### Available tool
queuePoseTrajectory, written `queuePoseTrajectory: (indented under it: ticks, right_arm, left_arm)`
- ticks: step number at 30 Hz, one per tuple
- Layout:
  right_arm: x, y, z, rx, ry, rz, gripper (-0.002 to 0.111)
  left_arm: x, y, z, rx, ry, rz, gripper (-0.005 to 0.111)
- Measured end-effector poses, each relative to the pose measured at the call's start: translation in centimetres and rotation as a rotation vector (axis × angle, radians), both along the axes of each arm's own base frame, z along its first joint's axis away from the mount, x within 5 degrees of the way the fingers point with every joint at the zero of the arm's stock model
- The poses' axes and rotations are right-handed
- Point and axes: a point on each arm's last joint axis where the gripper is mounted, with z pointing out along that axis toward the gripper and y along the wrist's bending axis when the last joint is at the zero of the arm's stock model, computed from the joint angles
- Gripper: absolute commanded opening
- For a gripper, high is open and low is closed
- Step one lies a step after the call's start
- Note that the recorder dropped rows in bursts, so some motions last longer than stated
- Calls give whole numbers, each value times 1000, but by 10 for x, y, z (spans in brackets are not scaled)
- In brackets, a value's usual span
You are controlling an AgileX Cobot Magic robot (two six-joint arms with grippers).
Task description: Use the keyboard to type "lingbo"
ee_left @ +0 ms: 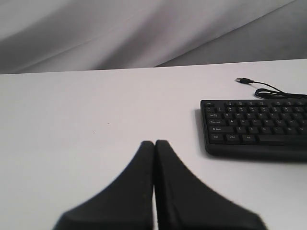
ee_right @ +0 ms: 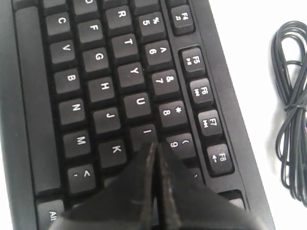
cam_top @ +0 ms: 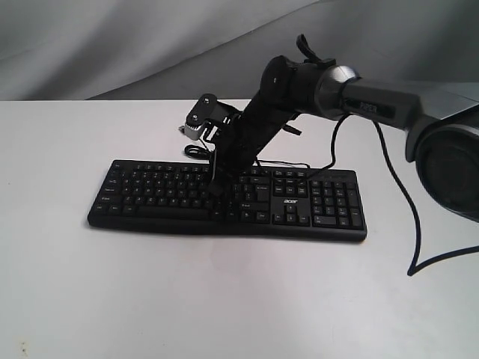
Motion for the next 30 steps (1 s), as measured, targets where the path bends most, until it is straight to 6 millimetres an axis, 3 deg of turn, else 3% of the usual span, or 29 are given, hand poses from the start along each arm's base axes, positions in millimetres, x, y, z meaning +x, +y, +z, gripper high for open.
queuePoseTrajectory:
  ticks: [13,19,25,30]
  right_arm:
    - [0,3,-10,27,28,-13,0]
    - [-2,0,5,8,0,11,0]
    - [-14,-5,69,37,-31,26,0]
    - [-39,-19,150,72,-98,23,0]
  left_arm:
    - [0,0,0,0,0,0,1]
    - [0,0,0,0,0,0,1]
    - [0,0,0,0,0,0,1]
    - [0,0,0,0,0,0,1]
